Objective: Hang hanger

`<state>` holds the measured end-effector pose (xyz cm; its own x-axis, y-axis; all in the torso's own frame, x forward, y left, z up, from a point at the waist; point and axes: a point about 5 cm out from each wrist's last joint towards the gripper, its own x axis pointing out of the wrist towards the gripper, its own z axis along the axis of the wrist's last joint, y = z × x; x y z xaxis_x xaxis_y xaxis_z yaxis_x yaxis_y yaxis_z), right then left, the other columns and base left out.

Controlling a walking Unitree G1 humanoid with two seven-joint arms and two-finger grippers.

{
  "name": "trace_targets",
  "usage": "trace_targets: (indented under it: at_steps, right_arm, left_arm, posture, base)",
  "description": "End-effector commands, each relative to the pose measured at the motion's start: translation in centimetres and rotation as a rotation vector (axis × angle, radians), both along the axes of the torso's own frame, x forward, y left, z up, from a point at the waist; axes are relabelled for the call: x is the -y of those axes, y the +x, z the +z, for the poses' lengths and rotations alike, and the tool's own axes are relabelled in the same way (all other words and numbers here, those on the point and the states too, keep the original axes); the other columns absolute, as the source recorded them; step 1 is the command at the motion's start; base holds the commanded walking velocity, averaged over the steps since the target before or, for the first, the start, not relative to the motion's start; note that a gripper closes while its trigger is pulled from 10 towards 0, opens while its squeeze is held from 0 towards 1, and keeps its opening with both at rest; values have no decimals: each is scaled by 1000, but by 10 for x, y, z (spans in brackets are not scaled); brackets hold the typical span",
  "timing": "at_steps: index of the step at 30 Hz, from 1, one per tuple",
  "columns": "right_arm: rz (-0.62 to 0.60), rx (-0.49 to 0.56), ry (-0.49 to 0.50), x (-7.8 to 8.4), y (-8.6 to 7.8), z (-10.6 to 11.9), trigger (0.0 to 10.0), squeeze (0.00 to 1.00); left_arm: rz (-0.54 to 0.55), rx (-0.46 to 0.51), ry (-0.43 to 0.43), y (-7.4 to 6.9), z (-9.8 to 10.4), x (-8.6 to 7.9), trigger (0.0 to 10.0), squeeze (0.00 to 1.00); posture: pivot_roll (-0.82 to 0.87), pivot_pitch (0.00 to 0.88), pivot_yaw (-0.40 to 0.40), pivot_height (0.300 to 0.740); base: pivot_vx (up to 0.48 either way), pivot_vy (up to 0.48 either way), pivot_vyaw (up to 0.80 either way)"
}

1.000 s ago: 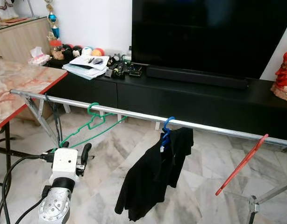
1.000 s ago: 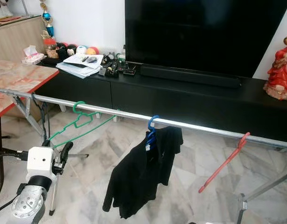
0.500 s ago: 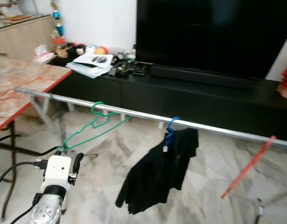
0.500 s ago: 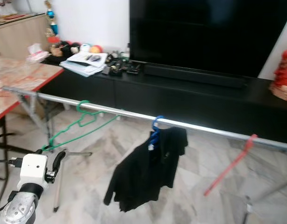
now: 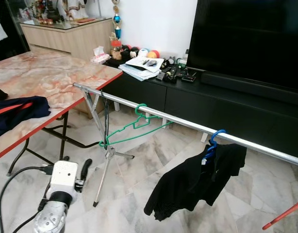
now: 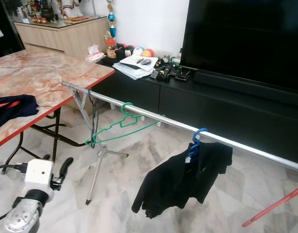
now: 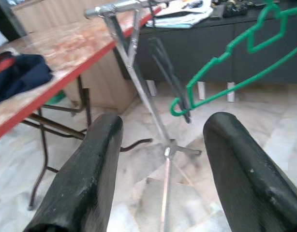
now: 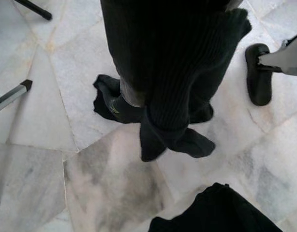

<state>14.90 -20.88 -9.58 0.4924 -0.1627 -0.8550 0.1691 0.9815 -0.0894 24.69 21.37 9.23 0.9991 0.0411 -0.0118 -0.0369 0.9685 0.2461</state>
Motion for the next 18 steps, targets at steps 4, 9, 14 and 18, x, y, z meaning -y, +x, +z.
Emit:
trace_targets:
  at_steps: [4,9,14,18]
  right_arm:
    - [5,7,15,-1,3,1,10000,0]
    - [30,6,24,-3,3,1,10000,0]
    - [39,2,25,-3,3,1,10000,0]
    - [39,1,28,-3,3,1,10000,0]
  left_arm:
    - [-4,-16,-23,0,-2,1,10000,0]
    - [-5,-10,-33,1,-2,3,10000,0]
    - [-12,-7,-41,2,-2,4,10000,0]
    - [-14,-6,-48,2,-2,6,10000,0]
  posture:
    - [196,0,-39,740]
    - [196,0,-44,740]
    - [194,0,-43,740]
    - [193,0,-43,740]
  base:
    - [189,0,0]
    - [281,0,0]
    - [294,0,0]
    - [294,0,0]
